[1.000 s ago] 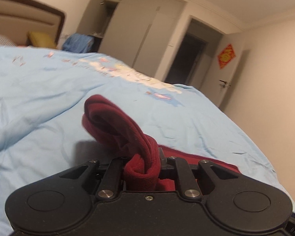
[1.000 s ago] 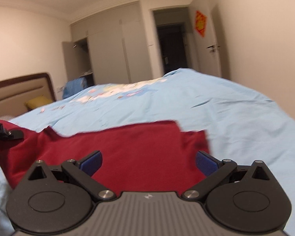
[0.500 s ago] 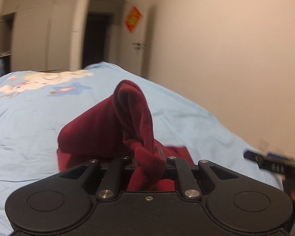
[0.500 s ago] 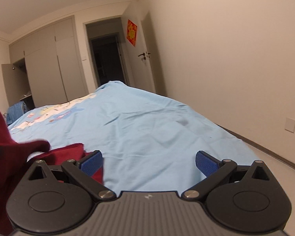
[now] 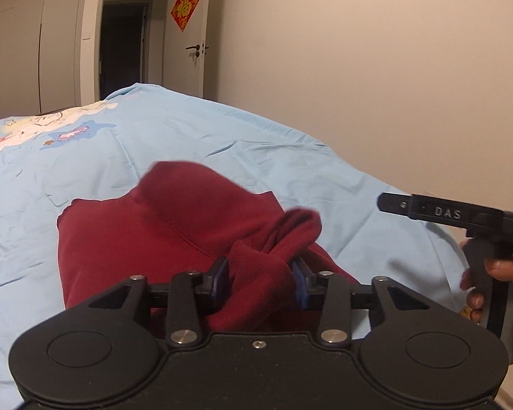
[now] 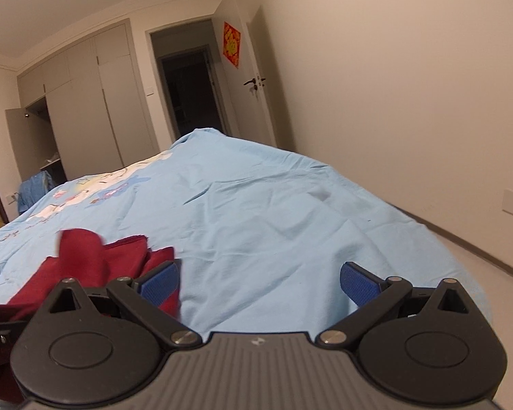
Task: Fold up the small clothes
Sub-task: 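Lower the folded edge onto the bundle and open the left gripper while the right gripper closes on the sweater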
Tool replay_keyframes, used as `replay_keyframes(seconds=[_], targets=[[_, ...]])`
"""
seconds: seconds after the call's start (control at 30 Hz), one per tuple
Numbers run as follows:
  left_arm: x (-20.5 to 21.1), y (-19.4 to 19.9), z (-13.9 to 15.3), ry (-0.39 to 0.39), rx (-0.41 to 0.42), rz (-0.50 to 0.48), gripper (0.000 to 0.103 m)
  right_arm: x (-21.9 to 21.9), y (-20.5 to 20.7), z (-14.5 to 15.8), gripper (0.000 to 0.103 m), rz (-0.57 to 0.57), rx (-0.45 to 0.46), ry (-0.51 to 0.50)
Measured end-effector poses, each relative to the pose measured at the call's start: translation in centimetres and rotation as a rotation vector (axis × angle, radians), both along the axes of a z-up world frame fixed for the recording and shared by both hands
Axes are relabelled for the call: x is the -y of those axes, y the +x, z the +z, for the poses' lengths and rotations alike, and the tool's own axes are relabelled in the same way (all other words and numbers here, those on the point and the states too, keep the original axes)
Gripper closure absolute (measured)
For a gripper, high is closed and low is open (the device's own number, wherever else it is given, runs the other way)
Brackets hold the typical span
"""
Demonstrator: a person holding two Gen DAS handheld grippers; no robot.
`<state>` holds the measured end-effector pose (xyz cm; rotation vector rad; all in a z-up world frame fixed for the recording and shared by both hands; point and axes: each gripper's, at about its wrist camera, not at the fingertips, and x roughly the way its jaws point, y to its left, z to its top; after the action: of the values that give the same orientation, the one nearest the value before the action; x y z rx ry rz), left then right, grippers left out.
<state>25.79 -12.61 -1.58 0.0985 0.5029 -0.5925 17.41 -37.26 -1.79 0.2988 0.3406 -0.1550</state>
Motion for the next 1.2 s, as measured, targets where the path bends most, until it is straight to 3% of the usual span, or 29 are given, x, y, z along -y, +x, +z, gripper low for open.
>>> replay_keyframes(seconds=[0.13,0.27,0.47,0.53,0.63,0.83,1.03,1.1,1.17,1.2], targets=[[0.1,-1.7,0.1,0.024,0.05,-0.008,0.041,-0.4,0.1,0.2,0.0,0.069,0.009,0.034],[0.0,-3.2,0.0,0.054,0.085,-0.006,0.039,-0.9,0.7,0.7,0.0,0.156,0.026,0.071],[0.1,-3.9,-0.3,0.072,0.099,0.013,0.043,-2.9,4.7,1.7,0.0,0.358,0.039,0.093],[0.2,-4.0,-0.5,0.085,0.092,0.022,0.055,-4.0,6.4,1.9,0.002,0.422,0.035,0.084],[0.1,-3.9,-0.8,0.08,0.071,0.029,0.063,-5.6,8.5,2.0,0.018,0.473,0.03,0.051],[0.1,-3.9,-1.4,0.074,0.052,0.03,0.079,-8.3,11.4,0.9,0.04,0.562,-0.03,-0.005],[0.3,-3.9,-1.7,0.061,0.051,0.048,0.087,-8.9,12.5,-0.6,0.049,0.559,-0.092,-0.018],[0.4,-3.8,-1.9,0.043,0.038,0.06,0.089,-8.5,12.5,-0.6,0.058,0.555,-0.089,0.013],[0.6,-4.0,-2.1,0.038,0.045,0.068,0.09,-8.2,12.5,-0.5,0.078,0.545,-0.085,0.023],[0.7,-3.9,-2.2,0.034,0.054,0.072,0.091,-8.1,12.5,-0.5,0.081,0.543,-0.084,0.023]])
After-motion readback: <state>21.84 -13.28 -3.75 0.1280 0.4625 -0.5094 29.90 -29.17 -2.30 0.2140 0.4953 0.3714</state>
